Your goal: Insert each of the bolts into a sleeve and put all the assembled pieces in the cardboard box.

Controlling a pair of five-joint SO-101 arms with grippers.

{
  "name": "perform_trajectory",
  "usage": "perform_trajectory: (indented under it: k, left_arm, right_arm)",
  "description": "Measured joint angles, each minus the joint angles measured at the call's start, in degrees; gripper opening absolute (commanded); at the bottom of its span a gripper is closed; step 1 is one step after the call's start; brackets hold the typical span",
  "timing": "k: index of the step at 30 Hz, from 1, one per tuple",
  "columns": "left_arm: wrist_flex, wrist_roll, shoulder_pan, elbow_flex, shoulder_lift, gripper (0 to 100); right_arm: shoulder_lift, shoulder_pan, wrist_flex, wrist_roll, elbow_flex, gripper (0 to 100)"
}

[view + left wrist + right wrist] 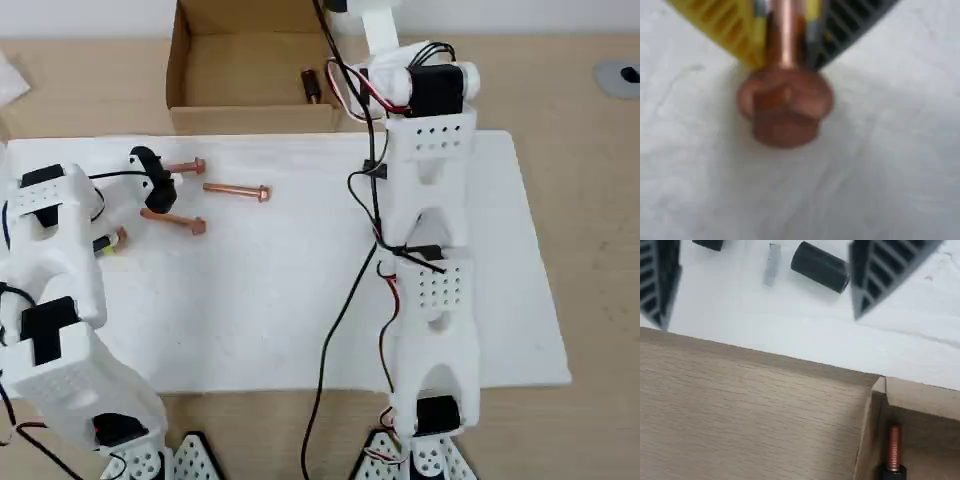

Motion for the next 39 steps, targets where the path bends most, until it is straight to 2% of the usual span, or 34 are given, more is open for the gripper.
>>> perform_trajectory:
  k: [7,10,13,16,22,25,29,32,39]
  left_arm:
    - [1.93,0.18,0.18,-0.44,0.09,1]
    - [2.37,3.34,0.18,-1.58,0.26,1]
    - [1.93,12.66,0.62,-3.52,-0.09,1]
    - [2.55,21.27,5.10,-4.75,-3.16,1]
    - [-3.78,43.16,9.67,2.73,-21.01,1]
    - [-8.35,52.48,11.78,10.90,-32.88,1]
    - [-10.99,59.08,14.15,22.77,-48.00,1]
    - [-12.48,67.16,14.15,29.01,-57.76,1]
    - [-18.11,90.99,7.56,40.18,-74.73,1]
  right_arm:
    - [0.00,0.00,0.00,0.00,0.00,27.4]
    - [0.00,-0.18,0.88,0.00,0.00,27.4]
    - [0.00,-1.41,1.32,0.00,0.00,27.4]
    - [0.00,-3.25,1.32,0.00,0.00,27.4]
    - [-1.85,-3.78,1.32,0.00,6.33,27.4]
    - [-6.07,-3.78,1.32,0.00,15.30,27.4]
    - [-16.18,-3.34,1.32,0.00,30.77,27.4]
    - [-24.79,-0.70,1.32,0.09,45.27,27.4]
    - [-32.88,5.98,0.88,1.58,72.97,27.4]
